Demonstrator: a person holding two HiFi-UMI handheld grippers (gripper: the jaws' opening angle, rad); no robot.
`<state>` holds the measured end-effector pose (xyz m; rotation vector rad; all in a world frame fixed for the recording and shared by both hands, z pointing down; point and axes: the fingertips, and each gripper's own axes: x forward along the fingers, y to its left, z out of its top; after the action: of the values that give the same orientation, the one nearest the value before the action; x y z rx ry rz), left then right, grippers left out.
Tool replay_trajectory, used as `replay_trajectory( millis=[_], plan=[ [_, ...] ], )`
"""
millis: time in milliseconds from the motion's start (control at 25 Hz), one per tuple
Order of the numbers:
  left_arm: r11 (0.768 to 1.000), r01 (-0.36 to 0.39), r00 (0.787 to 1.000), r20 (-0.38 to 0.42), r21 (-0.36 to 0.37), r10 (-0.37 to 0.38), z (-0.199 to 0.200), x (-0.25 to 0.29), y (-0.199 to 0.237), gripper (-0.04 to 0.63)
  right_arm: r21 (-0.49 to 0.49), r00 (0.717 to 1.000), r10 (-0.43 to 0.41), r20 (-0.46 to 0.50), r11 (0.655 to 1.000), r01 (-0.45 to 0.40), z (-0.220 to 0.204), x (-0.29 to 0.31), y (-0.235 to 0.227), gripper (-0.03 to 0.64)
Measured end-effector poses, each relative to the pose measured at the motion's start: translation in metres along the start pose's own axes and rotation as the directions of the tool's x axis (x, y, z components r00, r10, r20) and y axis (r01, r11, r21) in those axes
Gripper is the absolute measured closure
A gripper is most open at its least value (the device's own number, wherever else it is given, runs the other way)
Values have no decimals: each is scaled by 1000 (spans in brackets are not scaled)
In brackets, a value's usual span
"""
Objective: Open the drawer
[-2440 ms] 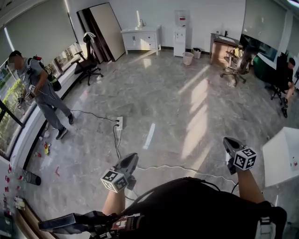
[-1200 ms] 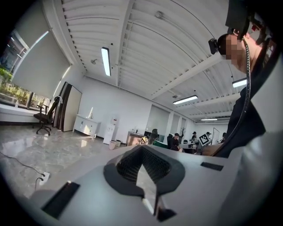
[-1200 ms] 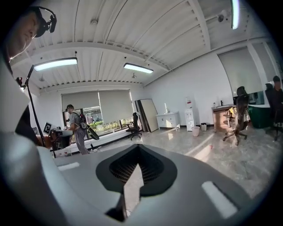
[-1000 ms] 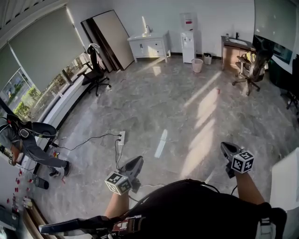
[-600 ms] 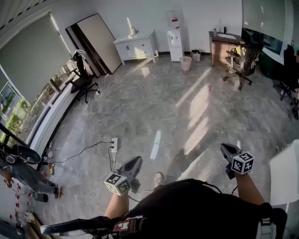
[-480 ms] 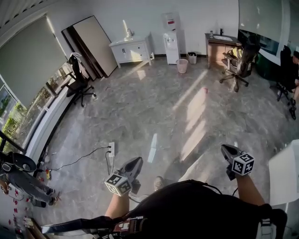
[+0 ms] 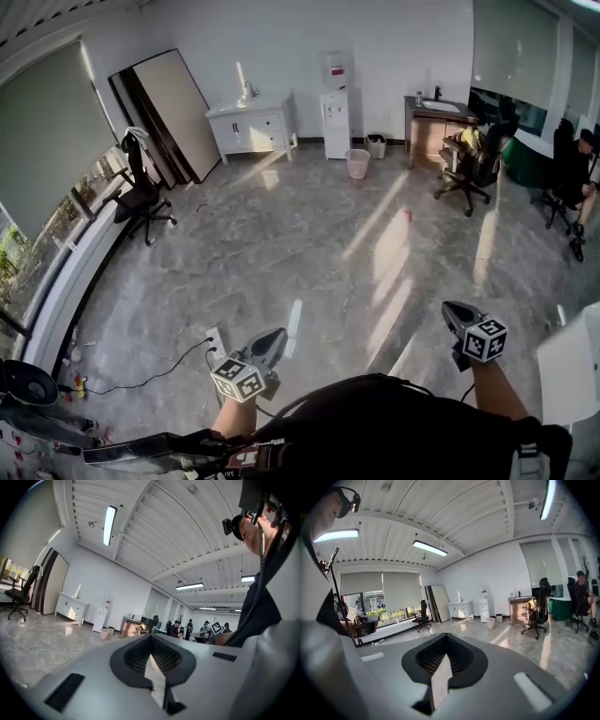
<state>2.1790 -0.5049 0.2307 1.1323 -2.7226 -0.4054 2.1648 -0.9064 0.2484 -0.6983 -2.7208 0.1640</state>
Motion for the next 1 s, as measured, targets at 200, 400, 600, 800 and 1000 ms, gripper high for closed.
replay_trajectory(
  millis=[200, 400, 600, 800, 1000],
  plan=[
    [1000, -16, 1000, 0, 5, 16, 26, 5, 82, 604, 1, 999, 35, 8, 999, -35, 23, 91, 25, 615],
    [999, -42, 999, 1, -16, 42, 24, 6, 129, 604, -2, 997, 69, -28, 998, -69, 21, 147, 34, 615],
    [996, -86, 996, -12, -28, 85, 30, 19, 152, 604, 17, 996, 86, -33, 996, -85, 38, 186, 12, 615],
    [987, -161, 987, 15, -10, 161, 44, 43, 169, 604, 6, 985, 167, -39, 986, -167, 57, 236, -18, 615],
    [970, -243, 968, 62, -2, 242, 66, 93, 187, 604, -39, 967, 252, -47, 966, -254, 93, 299, -63, 615]
  ],
)
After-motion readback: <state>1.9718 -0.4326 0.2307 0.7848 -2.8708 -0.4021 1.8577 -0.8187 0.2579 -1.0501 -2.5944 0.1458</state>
